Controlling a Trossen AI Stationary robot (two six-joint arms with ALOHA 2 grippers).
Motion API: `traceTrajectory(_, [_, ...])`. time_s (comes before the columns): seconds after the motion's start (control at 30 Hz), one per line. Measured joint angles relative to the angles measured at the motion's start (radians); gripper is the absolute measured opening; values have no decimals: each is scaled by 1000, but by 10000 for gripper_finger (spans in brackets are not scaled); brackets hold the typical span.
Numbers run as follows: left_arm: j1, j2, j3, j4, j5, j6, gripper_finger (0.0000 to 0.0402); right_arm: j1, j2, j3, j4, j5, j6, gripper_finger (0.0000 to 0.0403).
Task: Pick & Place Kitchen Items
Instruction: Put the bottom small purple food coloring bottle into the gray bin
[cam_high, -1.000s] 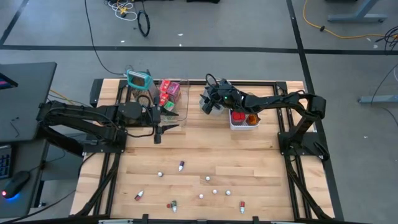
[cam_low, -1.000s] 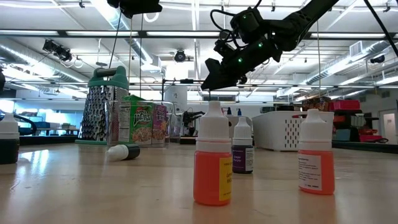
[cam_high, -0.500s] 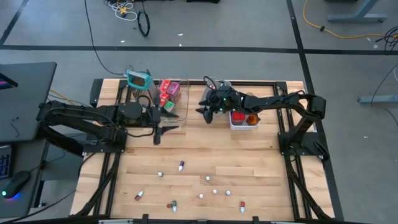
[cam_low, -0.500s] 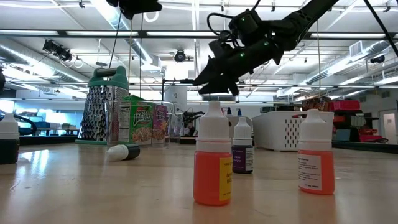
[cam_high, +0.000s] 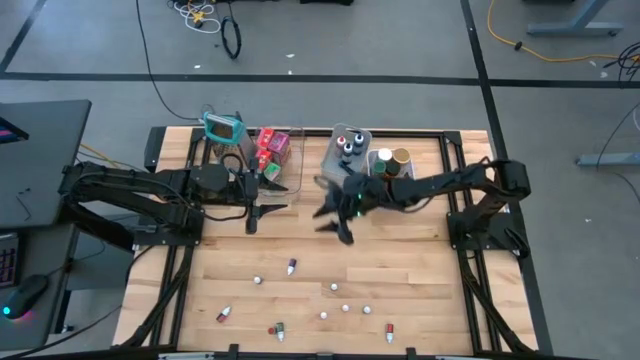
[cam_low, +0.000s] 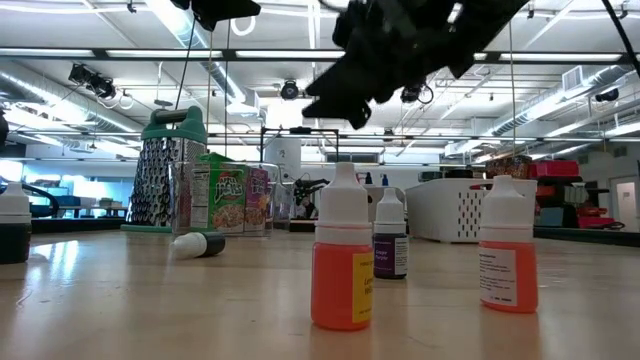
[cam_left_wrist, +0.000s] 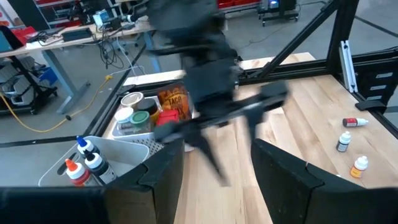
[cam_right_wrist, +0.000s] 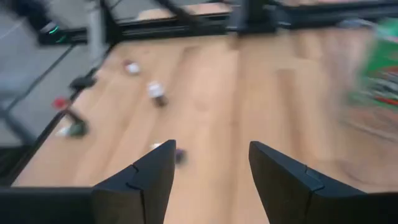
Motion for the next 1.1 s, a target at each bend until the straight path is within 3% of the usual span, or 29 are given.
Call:
traceTrajectory(0.3, [0,0,0,-5,0,11,194,167,6,0,-152,12,-56,214])
traceTrajectory(0.43, [0,0,0,-7,0,11,194,208,6,0,-216,131,-58,214])
traceTrajectory(0.5, [0,0,0,-7,0,11,194,222,6,0,-233,136,-66,214])
traceTrajectory(0.7, [0,0,0,-7,0,11,194,284,22,-15,-166,-3,-93,214])
traceTrajectory(1.1, [0,0,0,-9,0,8,194,366,167,-18,-8,51,-50,214])
